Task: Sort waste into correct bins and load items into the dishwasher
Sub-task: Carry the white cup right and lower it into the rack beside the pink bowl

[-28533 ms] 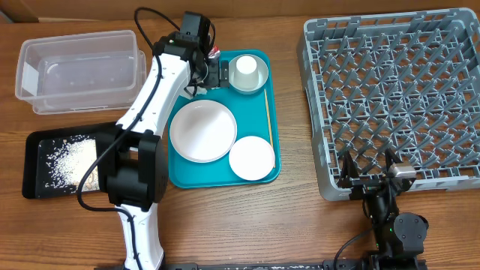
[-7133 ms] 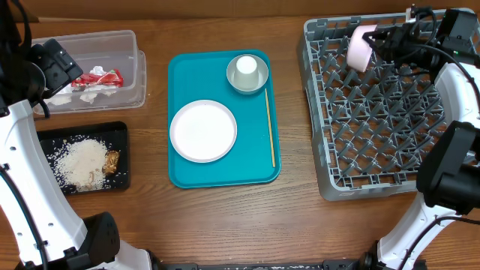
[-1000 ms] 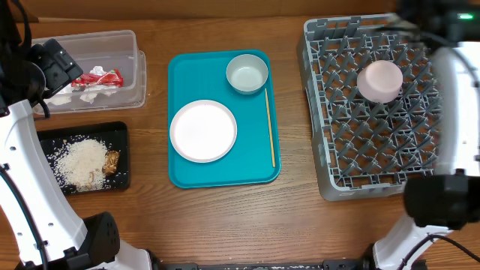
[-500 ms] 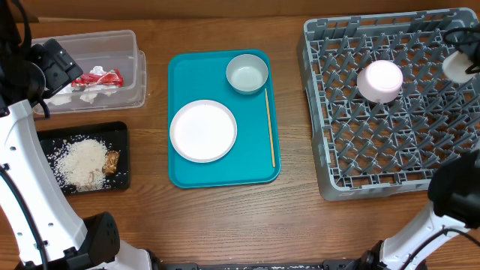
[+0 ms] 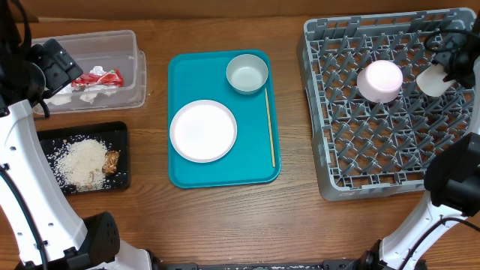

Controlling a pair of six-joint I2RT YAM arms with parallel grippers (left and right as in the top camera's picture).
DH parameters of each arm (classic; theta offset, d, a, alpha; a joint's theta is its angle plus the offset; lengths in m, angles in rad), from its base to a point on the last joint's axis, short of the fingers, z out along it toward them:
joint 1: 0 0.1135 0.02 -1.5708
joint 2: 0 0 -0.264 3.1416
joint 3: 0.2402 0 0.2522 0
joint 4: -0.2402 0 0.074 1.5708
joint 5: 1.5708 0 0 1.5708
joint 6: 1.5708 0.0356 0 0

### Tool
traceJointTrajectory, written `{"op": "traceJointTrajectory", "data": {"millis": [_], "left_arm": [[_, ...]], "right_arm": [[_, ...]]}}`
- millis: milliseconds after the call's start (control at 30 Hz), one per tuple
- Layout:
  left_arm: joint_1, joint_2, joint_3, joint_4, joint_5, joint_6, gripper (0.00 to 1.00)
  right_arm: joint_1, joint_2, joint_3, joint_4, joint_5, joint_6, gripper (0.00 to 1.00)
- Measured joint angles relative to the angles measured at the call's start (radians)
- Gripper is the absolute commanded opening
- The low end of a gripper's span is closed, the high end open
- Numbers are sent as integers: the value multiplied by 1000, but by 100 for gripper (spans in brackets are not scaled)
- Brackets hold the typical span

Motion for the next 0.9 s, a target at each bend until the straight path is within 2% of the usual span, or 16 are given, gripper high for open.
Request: {"op": "traceJointTrajectory", "data": {"millis": [133,400,600,767,800,867,900], "left_arm": [[0,0,0,0,0,0,100],[0,0,0,0,0,0,100],[0,0,0,0,0,0,100],[0,0,0,0,0,0,100],[0,0,0,0,0,0,100],[0,0,0,0,0,0,100],[0,0,0,0,0,0,100]], "right_arm": [[2,0,0,-14,0,-3,75],[2,0,0,-45,0,-2,76],[8,0,0,-72,0,0,73],[54,-28,0,-44,1,0,74],[70,-42,0,-33,0,-1,70],[107,-76,0,-13,0,-7,40],[131,-98,0,-4,0,-6,20]]}}
